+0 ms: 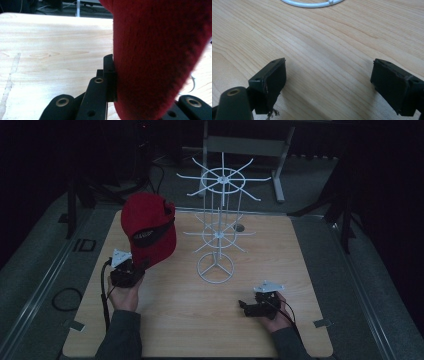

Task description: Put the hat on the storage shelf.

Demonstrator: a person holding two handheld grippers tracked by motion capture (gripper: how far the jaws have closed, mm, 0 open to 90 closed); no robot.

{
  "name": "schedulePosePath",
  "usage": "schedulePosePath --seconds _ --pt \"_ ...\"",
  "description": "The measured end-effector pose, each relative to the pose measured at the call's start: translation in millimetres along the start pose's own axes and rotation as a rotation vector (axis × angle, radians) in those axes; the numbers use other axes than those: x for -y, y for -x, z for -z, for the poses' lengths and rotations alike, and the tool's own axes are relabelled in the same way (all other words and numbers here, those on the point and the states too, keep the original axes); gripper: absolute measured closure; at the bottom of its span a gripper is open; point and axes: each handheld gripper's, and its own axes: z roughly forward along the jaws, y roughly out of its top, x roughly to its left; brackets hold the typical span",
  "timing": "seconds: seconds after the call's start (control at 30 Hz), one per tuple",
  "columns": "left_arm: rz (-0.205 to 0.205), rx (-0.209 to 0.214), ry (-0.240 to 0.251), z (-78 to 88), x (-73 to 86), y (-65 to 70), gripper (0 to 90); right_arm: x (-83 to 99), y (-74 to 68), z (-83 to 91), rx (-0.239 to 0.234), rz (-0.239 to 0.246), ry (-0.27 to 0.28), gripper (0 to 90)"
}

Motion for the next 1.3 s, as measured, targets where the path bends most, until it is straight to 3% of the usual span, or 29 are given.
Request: schedulePosePath --seconds 0.23,0.63,0.8,1.3 --pt "-0.004 0.001 0.023 5.2 -12.8 6.1 85.7 0.0 -0.2 0.1 0.000 -0.002 -0.001 12.9" --pt "-0.045 -0.002 0.057 10.6 -32.2 16.2 85.7 -0.1 -0.1 0.1 0.001 -0.001 -0.001 12.9" --pt "-0.030 -0.007 0.078 14.4 -38.4 17.1 85.7 -0.1 -0.2 0.1 0.001 -0.003 0.000 12.9" --pt "-0.055 -0.001 0.112 25.0 -55.6 26.4 85.6 -0.2 -0.2 0.1 0.001 -0.003 0.000 12.9"
